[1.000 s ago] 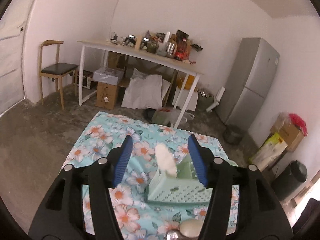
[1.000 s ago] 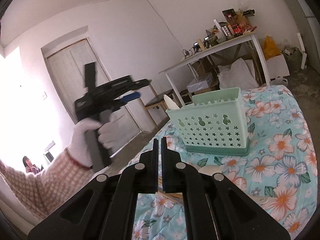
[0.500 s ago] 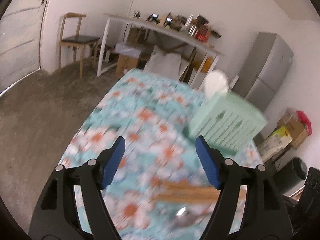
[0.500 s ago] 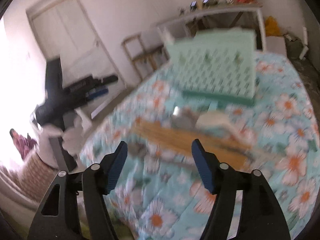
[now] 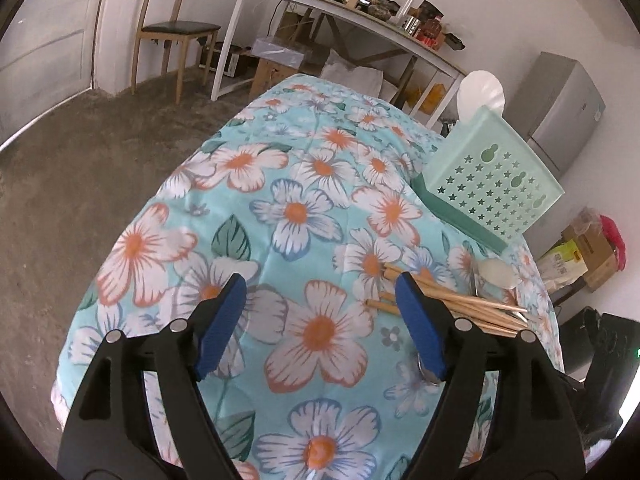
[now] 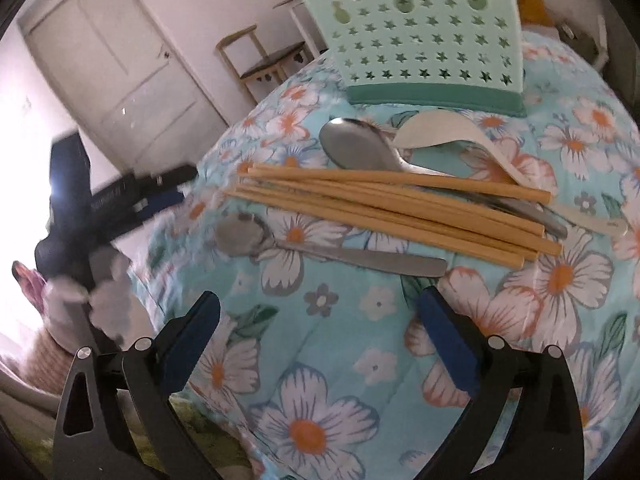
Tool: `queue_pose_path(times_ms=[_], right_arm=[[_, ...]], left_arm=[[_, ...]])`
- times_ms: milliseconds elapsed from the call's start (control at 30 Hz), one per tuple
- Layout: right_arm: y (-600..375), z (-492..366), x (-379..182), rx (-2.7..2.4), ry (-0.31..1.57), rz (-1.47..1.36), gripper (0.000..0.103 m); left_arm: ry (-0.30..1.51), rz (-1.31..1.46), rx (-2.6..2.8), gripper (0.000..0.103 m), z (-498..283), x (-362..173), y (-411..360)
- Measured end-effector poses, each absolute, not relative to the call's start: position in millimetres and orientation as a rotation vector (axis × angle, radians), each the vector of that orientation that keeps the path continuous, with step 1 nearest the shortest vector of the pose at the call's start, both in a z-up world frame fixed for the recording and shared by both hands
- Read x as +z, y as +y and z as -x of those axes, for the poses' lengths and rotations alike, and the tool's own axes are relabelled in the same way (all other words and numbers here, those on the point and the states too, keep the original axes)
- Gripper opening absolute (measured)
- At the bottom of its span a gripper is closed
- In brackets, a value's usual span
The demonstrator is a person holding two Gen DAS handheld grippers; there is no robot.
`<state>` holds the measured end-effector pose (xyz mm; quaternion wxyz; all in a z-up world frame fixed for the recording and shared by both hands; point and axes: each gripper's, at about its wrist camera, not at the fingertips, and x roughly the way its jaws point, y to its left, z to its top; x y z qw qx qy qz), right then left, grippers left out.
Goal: Organize utensils
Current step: 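Withdraw the left tool from the holder back toward the chopsticks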
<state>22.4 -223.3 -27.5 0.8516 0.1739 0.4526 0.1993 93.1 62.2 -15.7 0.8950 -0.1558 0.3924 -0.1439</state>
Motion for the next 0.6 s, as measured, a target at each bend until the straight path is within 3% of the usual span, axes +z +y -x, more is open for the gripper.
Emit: queue_pose_path(times_ms=[200,600], right_arm=[[-241.3,-25.8,-34.5,0.43,0.923,-0.557,0.097],[-246.3,-35.4,-35.9,0.422,0.94,-0.649,0.097]], left_arm=[[0.808,0.337,-0.306,0.074,-91.6,-19.9,65.1],[0.807,0.344,-0.315,0.074,-90.7,-20.3,67.1]])
